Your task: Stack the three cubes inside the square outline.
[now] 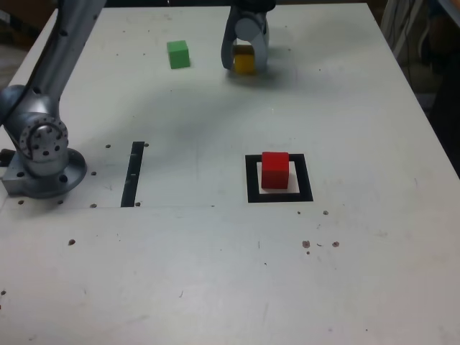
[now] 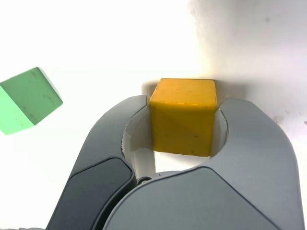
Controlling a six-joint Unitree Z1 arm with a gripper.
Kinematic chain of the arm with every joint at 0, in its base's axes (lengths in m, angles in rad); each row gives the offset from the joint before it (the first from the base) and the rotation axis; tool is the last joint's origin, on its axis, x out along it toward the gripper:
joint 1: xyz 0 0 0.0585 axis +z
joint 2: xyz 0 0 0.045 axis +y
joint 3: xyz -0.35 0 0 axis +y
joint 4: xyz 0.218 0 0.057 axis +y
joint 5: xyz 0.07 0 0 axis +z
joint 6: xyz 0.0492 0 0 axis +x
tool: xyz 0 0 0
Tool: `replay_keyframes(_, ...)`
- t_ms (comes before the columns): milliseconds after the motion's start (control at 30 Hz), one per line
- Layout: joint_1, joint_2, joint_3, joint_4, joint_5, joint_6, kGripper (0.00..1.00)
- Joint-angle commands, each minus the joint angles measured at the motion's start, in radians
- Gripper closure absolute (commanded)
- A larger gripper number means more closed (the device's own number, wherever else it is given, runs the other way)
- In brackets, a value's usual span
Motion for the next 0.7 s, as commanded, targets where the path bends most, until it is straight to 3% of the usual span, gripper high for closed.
replay_keyframes(0,-0.015,-0.062,-0.001,0.018,-0.007,-0.005,0.85)
replay_keyframes(300,-0.186,-0.274,0.041,0.165,-0.02,-0.16,0.85)
replay_keyframes(500,-0.413,-0.379,0.161,0.203,-0.03,-0.378,0.85)
replay_keyframes(667,-0.628,-0.402,0.242,0.194,-0.035,-0.596,0.85)
